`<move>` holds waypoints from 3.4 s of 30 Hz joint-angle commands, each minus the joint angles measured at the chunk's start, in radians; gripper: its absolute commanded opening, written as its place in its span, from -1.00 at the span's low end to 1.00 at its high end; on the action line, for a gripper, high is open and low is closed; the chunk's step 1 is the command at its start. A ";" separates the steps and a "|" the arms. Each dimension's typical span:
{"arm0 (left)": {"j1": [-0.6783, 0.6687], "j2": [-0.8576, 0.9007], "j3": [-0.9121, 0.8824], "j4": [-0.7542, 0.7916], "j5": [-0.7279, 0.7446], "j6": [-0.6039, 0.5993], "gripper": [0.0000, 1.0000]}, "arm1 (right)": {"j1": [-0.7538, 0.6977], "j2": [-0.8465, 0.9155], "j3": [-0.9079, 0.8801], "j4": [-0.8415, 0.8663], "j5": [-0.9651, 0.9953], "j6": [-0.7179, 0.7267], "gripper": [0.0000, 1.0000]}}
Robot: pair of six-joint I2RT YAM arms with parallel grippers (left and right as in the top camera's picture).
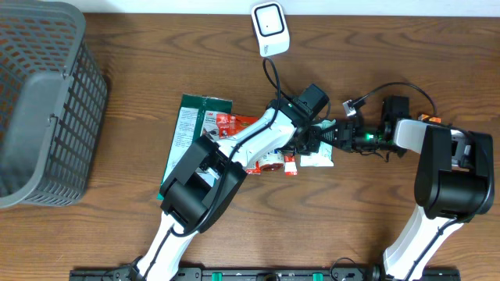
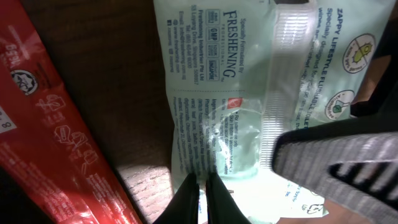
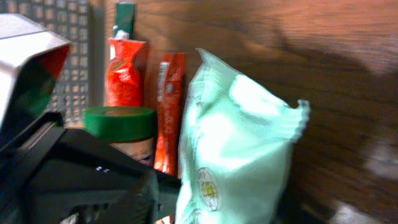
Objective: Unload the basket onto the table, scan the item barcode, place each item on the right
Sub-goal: 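Withdraw the left gripper and lift the wipes pack toward the scanner, then hold the wipes pack in front of the white scanner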
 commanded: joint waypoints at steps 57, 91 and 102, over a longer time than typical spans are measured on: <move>0.747 -0.467 0.018 -0.499 -0.294 0.238 0.66 | 0.432 -0.455 0.890 -0.740 0.998 0.039 -0.98; 0.747 -0.467 0.018 -0.499 -0.294 0.238 0.68 | 0.664 0.523 1.522 -0.042 1.751 -0.732 -0.98; 0.747 -0.467 0.018 -0.499 -0.294 0.238 0.68 | 0.673 0.657 1.522 0.244 1.735 -0.858 -0.98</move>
